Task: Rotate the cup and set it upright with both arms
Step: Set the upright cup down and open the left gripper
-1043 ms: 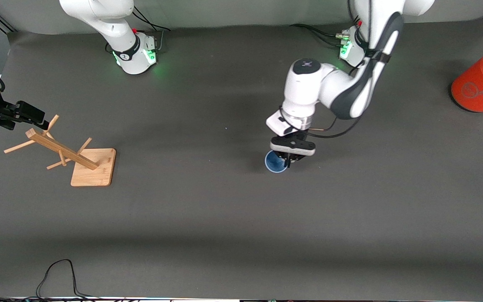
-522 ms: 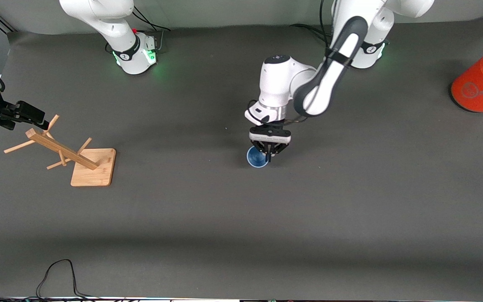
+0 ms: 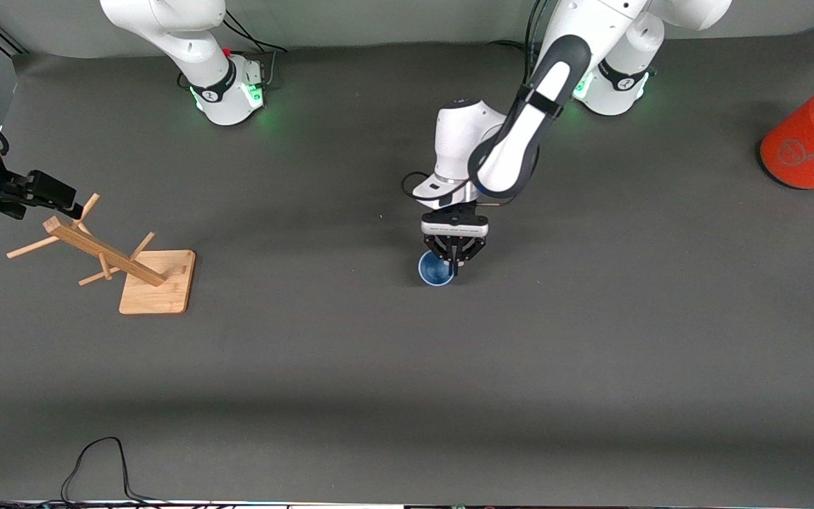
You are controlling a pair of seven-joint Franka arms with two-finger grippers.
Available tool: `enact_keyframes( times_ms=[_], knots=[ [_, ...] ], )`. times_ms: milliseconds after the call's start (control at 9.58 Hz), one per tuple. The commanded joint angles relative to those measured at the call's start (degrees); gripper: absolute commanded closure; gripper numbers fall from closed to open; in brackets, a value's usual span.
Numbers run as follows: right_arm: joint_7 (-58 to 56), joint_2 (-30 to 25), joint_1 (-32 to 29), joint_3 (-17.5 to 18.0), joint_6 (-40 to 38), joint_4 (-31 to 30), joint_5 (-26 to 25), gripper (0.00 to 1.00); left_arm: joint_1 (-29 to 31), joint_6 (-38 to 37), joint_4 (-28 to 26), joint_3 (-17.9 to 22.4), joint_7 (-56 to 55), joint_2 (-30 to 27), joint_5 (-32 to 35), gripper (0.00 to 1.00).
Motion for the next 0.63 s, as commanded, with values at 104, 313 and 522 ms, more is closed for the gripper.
enact_keyframes(
  times_ms=[104,313,522],
  knots=[
    [0.18,0.18,0.28,-0.11,-0.24,0.24,-0.68,0.00,-2.94,-3.06,0.80,0.73,-5.08,0.39,3.21,1.00],
    [0.18,0.35,0.37,-0.02,-0.15,0.24,-0.59,0.00,-3.21,-3.06,0.62,0.64,-5.08,0.39,3.21,0.47],
    [0.18,0.35,0.37,-0.02,-0.15,0.24,-0.59,0.00,-3.12,-2.89,0.71,0.56,-5.17,0.39,2.95,0.00]
  ],
)
